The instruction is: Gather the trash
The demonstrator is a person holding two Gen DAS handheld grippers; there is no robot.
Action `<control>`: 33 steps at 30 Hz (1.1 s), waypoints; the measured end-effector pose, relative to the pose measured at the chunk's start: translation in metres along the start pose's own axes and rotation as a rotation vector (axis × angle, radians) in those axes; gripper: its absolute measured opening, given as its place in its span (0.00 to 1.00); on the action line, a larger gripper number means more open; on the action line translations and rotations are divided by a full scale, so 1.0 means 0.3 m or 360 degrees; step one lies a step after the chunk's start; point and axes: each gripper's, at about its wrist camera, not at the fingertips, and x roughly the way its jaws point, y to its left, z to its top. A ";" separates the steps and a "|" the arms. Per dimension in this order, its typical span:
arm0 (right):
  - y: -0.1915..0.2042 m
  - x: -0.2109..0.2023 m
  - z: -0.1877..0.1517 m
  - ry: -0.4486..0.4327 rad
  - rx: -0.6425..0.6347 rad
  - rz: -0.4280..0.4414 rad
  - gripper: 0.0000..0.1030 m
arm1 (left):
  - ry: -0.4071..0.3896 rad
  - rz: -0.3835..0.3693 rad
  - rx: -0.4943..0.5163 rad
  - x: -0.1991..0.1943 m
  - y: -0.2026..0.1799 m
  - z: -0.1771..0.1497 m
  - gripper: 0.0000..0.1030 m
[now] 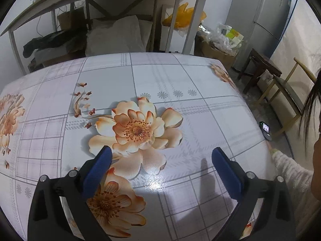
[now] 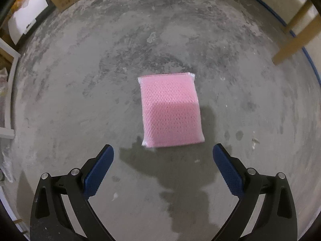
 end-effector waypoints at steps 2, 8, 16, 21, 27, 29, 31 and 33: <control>0.006 0.026 0.014 0.0014 0.0009 0.0018 0.92 | 0.0000 0.0012 -0.0005 0.002 -0.002 0.003 0.94; 0.017 0.109 0.039 0.0088 0.0002 -0.0061 0.92 | 0.0006 0.0053 -0.0013 0.012 -0.023 0.012 0.94; -0.009 0.191 0.055 0.0116 0.0068 -0.0109 0.92 | 0.0014 0.0093 -0.0008 0.023 -0.044 0.013 0.94; -0.027 0.230 0.043 0.0125 0.0090 -0.0133 0.92 | 0.0003 0.0066 -0.0030 0.020 -0.040 0.011 0.94; -0.052 0.235 0.062 0.0075 0.0132 -0.0127 0.92 | -0.0002 0.0054 -0.0042 0.019 -0.034 0.010 0.94; -0.057 0.236 0.060 0.0063 0.0140 -0.0108 0.92 | -0.0001 0.0055 -0.0041 0.018 -0.034 0.010 0.94; -0.067 0.235 0.063 0.0060 0.0160 -0.0054 0.87 | -0.0002 0.0055 -0.0041 0.018 -0.035 0.010 0.94; -0.090 0.221 0.058 0.0030 0.0171 -0.0053 0.80 | -0.0001 0.0056 -0.0041 0.019 -0.035 0.010 0.94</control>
